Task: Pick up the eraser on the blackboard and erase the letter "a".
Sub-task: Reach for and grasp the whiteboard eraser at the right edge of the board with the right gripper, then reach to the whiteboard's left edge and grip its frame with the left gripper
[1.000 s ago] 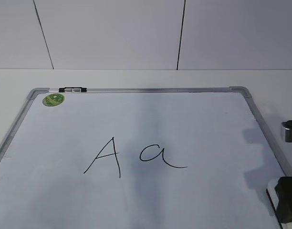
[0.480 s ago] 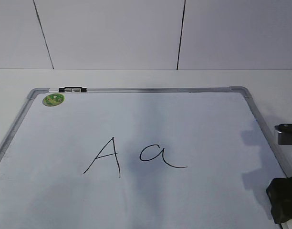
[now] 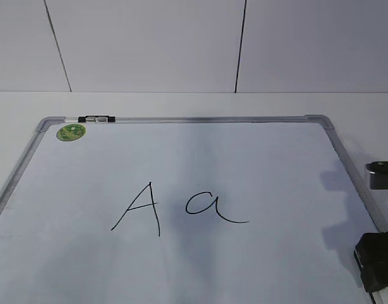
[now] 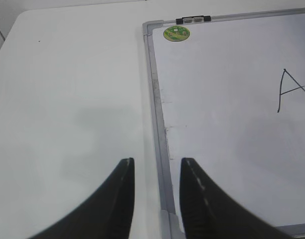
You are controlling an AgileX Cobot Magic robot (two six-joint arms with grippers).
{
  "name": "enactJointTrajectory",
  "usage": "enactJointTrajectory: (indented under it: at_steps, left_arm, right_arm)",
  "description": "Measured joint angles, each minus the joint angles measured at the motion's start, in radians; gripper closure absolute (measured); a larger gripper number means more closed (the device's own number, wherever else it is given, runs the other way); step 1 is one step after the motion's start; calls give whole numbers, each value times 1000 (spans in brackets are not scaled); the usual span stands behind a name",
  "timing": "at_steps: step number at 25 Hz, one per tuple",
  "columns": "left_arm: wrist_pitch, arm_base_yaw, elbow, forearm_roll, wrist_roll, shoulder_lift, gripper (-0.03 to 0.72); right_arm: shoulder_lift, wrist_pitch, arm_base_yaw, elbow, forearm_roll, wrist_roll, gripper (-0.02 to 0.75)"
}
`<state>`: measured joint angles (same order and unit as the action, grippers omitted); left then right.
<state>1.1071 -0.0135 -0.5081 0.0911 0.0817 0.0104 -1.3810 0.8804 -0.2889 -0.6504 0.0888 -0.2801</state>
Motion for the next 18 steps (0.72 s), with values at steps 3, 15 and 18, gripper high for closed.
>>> enactJointTrajectory:
  at_steps: [3, 15, 18]
  left_arm:
    - [0, 0, 0, 0, 0, 0, 453]
    - [0, 0, 0, 0, 0, 0, 453]
    - [0, 0, 0, 0, 0, 0, 453]
  right_arm:
    - [-2, 0, 0, 0, 1, -2, 54]
    - [-43, -3, 0, 0, 2, -5, 71]
    - [-51, -3, 0, 0, 2, -5, 80]
